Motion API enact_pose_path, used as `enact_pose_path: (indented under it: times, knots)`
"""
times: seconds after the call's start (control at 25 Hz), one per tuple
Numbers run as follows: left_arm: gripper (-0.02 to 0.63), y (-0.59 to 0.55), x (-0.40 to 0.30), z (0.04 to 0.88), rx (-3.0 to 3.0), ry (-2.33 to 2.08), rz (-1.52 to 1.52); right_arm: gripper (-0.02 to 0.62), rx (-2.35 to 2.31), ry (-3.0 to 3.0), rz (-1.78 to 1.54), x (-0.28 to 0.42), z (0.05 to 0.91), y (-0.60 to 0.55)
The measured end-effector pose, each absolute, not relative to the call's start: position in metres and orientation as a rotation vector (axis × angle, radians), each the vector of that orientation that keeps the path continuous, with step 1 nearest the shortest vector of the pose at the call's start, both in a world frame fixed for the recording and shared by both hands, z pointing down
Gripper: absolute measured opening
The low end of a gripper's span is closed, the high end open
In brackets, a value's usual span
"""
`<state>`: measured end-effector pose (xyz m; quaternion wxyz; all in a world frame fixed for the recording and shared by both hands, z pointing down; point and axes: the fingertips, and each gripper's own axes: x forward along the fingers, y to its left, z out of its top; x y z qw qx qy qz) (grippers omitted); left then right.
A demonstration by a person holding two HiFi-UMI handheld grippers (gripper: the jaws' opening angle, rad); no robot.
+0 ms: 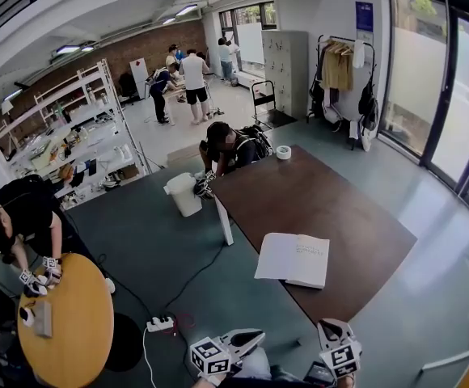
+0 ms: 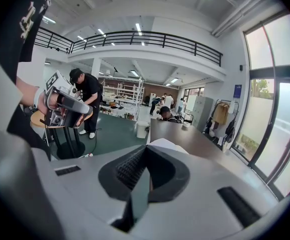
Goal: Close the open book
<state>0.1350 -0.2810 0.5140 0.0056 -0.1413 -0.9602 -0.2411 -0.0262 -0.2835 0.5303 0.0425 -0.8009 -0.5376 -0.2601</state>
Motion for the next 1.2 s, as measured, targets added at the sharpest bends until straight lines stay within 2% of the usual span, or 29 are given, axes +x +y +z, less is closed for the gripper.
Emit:
enact_pose_path:
  times: [0.76, 1.2]
  knots:
    - [0.002, -0.185, 0.13, 0.524, -0.349, -2.994, -0.778, -0.012, -2.49, -1.683, -0.877, 0.001, 0.519, -0.201]
    - [0.002, -0.117, 0.121, 0.531, -0.335, -2.958, -0.824, -0.012, -2.433, -1.695, -0.92, -0.009, 0.516, -0.144]
